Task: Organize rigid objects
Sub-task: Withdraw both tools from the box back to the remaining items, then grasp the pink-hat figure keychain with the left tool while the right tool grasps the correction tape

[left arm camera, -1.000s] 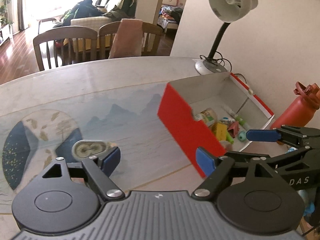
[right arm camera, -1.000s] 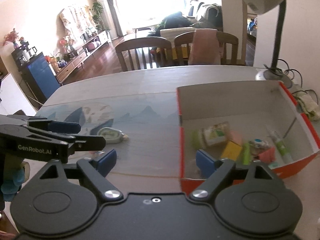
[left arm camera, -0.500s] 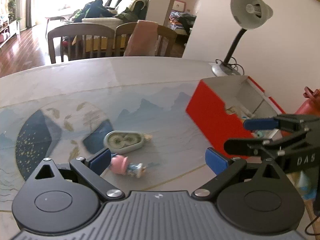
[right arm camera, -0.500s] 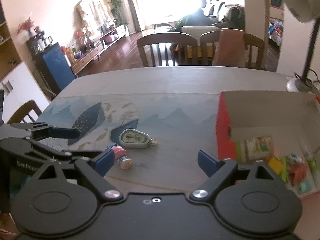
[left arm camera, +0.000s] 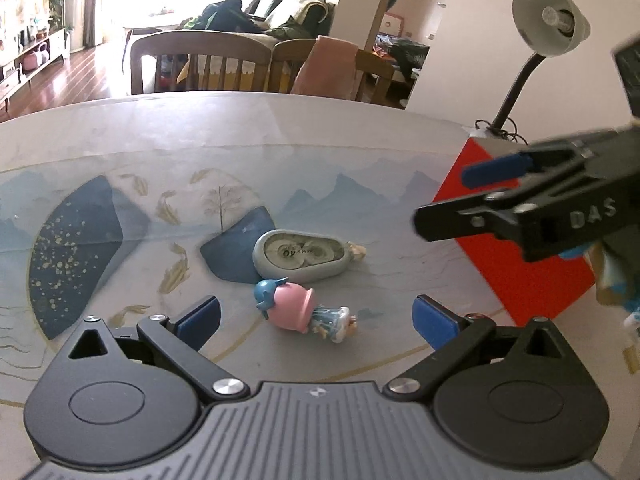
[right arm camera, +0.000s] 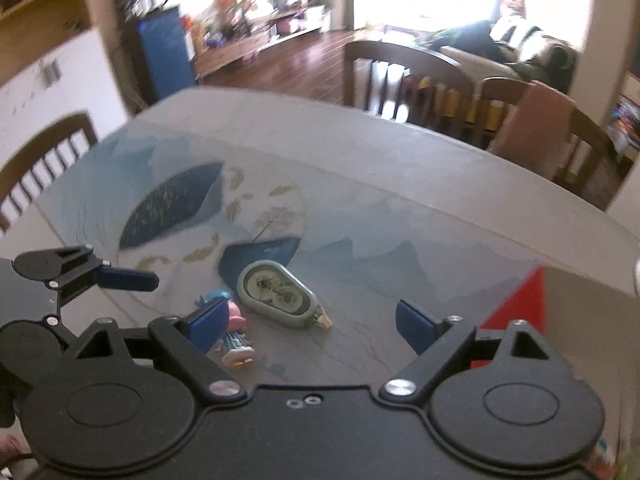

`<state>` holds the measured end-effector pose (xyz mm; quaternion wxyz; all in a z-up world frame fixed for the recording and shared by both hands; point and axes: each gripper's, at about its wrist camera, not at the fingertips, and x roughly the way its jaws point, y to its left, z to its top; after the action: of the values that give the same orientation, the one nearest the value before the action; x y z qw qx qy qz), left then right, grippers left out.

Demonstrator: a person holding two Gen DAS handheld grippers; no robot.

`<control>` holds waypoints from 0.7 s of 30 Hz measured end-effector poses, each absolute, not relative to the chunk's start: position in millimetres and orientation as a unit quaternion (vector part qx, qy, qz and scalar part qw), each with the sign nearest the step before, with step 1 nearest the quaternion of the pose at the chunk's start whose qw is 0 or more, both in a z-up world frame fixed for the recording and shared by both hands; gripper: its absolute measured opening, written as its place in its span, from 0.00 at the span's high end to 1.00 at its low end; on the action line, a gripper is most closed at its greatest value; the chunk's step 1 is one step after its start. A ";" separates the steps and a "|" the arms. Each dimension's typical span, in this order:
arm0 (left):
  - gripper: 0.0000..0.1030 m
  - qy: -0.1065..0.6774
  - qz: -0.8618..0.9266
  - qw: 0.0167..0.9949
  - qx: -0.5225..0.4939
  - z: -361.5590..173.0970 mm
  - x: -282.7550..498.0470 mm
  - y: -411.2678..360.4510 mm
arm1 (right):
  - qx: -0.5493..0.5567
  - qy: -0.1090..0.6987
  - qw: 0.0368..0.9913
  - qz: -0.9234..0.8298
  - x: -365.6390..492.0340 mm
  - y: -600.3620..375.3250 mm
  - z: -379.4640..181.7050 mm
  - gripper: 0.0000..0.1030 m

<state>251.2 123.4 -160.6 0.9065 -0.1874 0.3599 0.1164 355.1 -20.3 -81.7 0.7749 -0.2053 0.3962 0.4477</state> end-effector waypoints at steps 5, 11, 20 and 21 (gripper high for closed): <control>0.00 0.370 0.121 0.904 -0.175 -180.7 261.7 121.2 | -0.252 0.403 0.750 0.460 364.8 0.6 -104.6 0.16; 0.00 0.375 0.131 0.907 -0.138 -194.1 273.1 117.2 | -0.300 0.407 0.720 0.475 374.7 22.8 -129.5 0.21; 0.01 0.376 0.108 0.914 -0.106 -207.3 282.4 114.1 | -0.350 0.404 0.680 0.501 376.2 47.2 -153.9 0.27; 0.01 0.376 0.108 0.914 -0.108 -208.6 283.0 115.1 | -0.350 0.401 0.678 0.507 375.7 48.4 -154.5 0.28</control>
<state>283.0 115.1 -208.6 0.9140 -0.1076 0.3760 0.1078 375.7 48.4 -154.5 0.6778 -0.3502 0.4011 0.5070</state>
